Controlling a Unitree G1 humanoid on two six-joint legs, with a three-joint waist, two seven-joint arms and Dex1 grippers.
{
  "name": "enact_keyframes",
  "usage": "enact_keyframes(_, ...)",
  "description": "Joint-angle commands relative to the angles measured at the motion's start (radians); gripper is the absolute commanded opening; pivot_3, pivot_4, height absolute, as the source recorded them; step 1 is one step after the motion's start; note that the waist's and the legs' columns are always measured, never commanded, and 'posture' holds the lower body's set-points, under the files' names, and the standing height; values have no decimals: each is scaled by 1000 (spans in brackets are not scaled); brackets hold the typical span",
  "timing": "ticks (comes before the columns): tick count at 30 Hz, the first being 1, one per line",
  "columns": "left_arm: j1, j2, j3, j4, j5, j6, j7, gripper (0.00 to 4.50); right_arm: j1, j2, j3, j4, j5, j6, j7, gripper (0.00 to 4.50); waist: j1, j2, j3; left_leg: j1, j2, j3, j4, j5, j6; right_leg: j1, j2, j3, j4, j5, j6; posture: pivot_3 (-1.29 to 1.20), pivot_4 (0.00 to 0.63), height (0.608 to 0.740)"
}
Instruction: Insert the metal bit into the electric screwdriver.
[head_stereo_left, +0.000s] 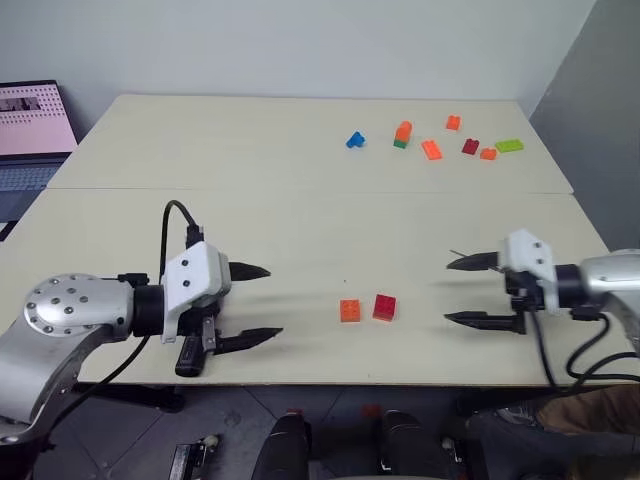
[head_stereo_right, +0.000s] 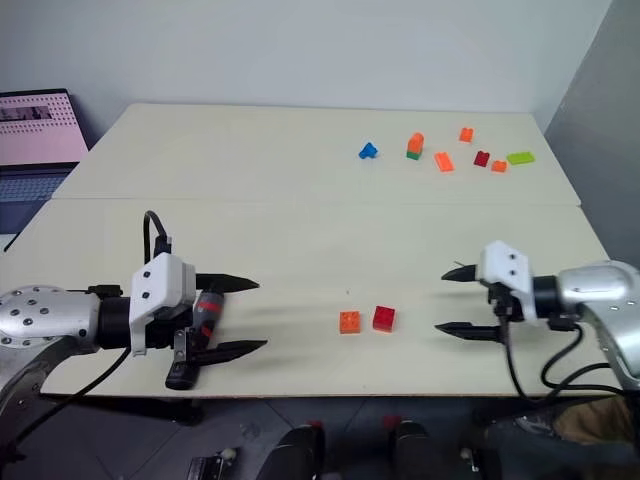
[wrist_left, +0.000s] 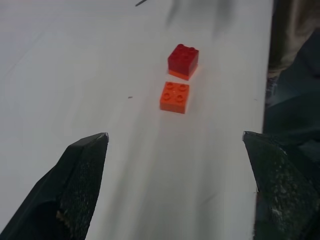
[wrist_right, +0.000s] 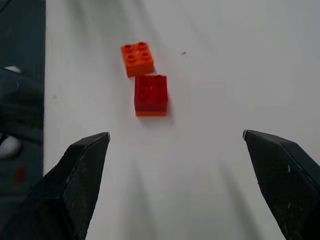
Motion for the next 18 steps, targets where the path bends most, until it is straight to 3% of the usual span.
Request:
enact_keyframes(1, 24, -19, -18, -43, -7, -43, -10, 4492, -36, 83, 101, 5, -57, 1, -40, 4500, 0, -1, 0, 0, 0, 0, 0, 0, 0, 0, 0, 0, 0, 0, 0, 0, 150, 740)
enact_keyframes(11, 64, -142, -86, -23, 43, -162, 38, 4492, -76, 303, 212, 173, -163, -100, -132, 4500, 0, 0, 0, 0, 0, 0, 1, 0, 0, 0, 0, 0, 0, 2, -2, 0, 150, 740)
enact_keyframes(14, 70, -157, -97, -10, 57, -183, 33, 4500, -82, 325, 210, 198, -174, -120, -128, 4017, 0, 0, 0, 0, 0, -1, 1, 0, 0, 0, 1, 0, 1, 2, -2, 0, 150, 740)
enact_keyframes(18, 101, -176, -121, 24, 86, -237, 19, 4500, -79, 339, 223, 226, -201, -167, -127, 2903, 0, 0, 0, 0, 0, 0, 1, 0, 0, 0, 1, 0, 0, 2, -3, 0, 150, 740)
